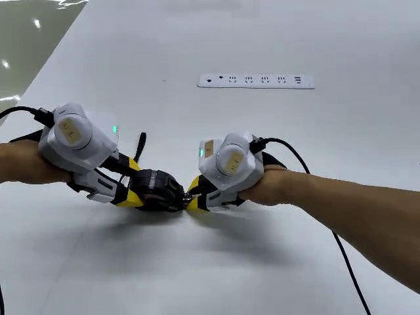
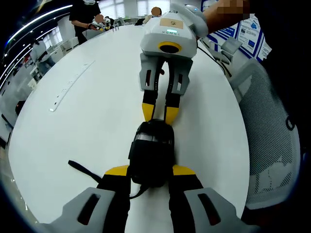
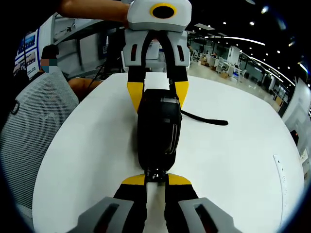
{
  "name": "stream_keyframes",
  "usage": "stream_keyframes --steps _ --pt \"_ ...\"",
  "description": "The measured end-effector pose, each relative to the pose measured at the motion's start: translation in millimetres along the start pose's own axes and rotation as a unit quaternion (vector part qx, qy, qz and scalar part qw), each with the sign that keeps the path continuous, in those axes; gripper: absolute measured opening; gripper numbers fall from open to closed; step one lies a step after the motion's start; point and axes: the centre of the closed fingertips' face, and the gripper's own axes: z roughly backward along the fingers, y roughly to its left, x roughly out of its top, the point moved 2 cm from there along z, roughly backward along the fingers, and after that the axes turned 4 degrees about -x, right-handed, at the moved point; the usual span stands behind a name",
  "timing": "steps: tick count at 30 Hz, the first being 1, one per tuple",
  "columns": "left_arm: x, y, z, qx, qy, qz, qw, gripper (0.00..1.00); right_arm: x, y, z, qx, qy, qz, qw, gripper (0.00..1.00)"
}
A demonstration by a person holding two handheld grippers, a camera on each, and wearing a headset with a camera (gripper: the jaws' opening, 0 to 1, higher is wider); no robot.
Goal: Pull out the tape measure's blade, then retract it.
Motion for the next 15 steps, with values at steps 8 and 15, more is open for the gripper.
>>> stream_keyframes --steps 8,15 --pt "0.1 0.6 -1.1 -0.001 0.007 0.004 1.0000 0.24 -5.2 -1.5 4.2 -0.001 0.004 0.000 1.0000 0.09" --pt "1.3 0.3 -1.5 -0.003 0.016 0.002 0.9999 0.24 -8.4 -1.9 8.0 -0.004 0.007 0.001 1.0000 0.09"
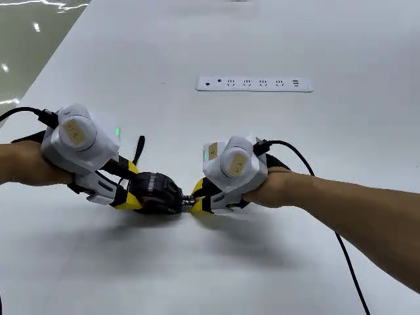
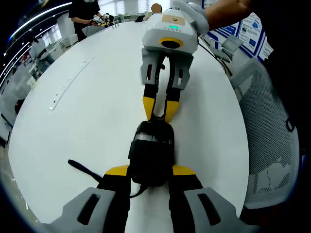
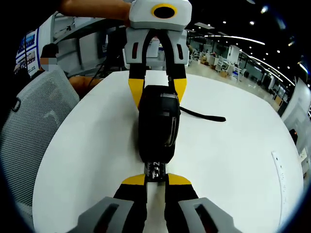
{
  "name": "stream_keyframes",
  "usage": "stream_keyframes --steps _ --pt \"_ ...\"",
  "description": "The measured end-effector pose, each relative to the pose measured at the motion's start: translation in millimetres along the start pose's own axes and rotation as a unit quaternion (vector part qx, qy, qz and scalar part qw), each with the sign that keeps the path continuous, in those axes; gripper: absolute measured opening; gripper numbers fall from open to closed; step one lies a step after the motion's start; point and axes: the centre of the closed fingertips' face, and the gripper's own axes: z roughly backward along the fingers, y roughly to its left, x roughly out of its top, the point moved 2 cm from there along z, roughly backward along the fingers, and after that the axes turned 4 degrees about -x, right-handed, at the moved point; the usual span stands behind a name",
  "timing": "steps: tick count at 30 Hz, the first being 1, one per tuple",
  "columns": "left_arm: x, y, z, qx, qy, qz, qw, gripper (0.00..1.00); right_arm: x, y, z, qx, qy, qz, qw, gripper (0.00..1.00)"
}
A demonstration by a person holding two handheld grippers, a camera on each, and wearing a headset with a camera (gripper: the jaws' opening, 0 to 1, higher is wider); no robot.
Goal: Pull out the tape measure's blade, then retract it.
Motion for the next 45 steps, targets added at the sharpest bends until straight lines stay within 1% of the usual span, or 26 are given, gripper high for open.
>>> stream_keyframes --steps 7,20,45 --pt "0.3 0.9 1.3 0.000 0.002 0.002 1.0000 0.24 -2.5 -1.3 4.2 -0.001 0.002 -0.001 1.0000 0.09" --pt "0.6 0.9 2.1 -0.002 0.004 0.003 1.0000 0.24 -13.8 -1.3 16.6 -0.002 0.007 -0.003 1.0000 0.09" --pt "1.6 0.4 3.0 -0.005 0.009 0.003 0.9999 0.24 -40.6 -0.9 43.7 -0.014 0.016 -0.008 0.9998 0.09"
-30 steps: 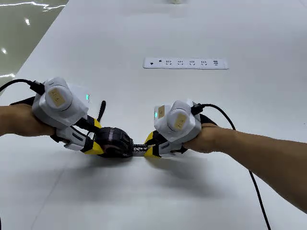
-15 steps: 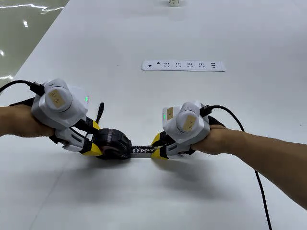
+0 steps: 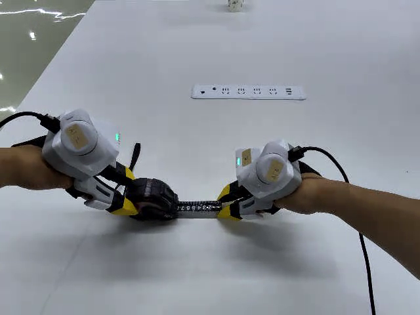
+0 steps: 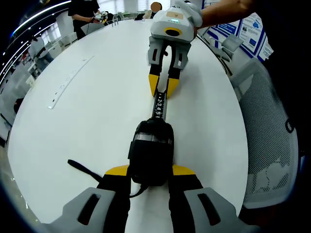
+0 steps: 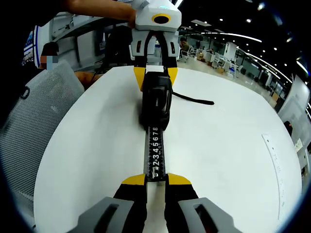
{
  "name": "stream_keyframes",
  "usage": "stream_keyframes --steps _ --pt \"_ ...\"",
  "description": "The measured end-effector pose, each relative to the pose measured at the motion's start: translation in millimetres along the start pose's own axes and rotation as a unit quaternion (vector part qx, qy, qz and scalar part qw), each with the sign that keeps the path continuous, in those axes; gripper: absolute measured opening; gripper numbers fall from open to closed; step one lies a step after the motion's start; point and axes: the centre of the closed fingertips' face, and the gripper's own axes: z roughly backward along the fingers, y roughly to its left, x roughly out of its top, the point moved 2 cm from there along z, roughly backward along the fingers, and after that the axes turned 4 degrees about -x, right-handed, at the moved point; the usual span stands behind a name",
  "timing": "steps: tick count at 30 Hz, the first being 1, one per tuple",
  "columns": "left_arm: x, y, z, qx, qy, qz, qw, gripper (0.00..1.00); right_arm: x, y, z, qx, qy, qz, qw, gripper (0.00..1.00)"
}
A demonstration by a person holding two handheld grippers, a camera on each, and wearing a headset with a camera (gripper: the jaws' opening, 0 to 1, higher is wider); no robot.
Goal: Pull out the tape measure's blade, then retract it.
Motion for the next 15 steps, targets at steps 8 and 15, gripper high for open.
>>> stream_keyframes --steps 8,15 --pt "-0.1 0.7 -0.5 -0.001 0.002 0.000 1.0000 0.24 -8.7 -0.9 9.3 -0.004 0.007 0.000 1.0000 0.09" --pt "-0.2 1.5 -1.4 -0.002 0.006 -0.002 1.0000 0.24 -17.5 0.1 17.6 -0.006 0.011 -0.004 0.9999 0.09"
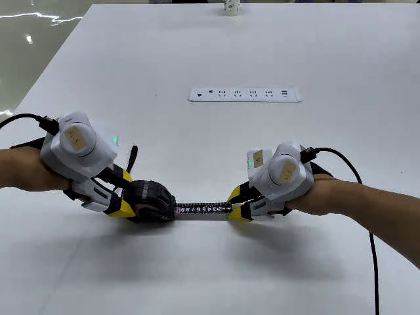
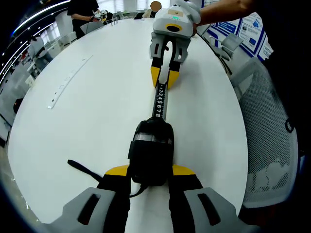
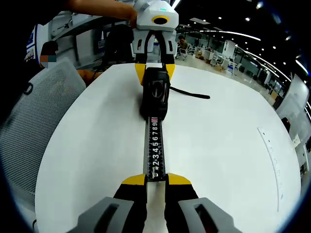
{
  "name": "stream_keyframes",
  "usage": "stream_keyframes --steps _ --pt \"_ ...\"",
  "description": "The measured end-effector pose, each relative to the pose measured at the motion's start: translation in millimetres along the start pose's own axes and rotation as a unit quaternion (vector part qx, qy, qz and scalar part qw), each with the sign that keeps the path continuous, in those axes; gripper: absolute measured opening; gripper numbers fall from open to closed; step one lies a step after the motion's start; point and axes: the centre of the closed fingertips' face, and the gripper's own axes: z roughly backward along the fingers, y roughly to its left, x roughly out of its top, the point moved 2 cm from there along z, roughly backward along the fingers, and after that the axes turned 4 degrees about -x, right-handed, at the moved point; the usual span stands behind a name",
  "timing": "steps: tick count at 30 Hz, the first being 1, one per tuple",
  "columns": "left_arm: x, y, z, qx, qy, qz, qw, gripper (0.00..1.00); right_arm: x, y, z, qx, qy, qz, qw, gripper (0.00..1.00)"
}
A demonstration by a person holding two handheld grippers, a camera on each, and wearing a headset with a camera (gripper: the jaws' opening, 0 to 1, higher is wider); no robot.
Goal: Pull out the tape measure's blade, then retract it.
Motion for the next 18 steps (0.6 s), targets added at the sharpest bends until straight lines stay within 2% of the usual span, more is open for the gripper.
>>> stream_keyframes --steps 18 --pt "0.7 0.9 -1.3 -0.002 0.003 -0.001 1.0000 0.24 -25.7 1.4 22.0 -0.002 0.019 -0.003 0.9998 0.09"
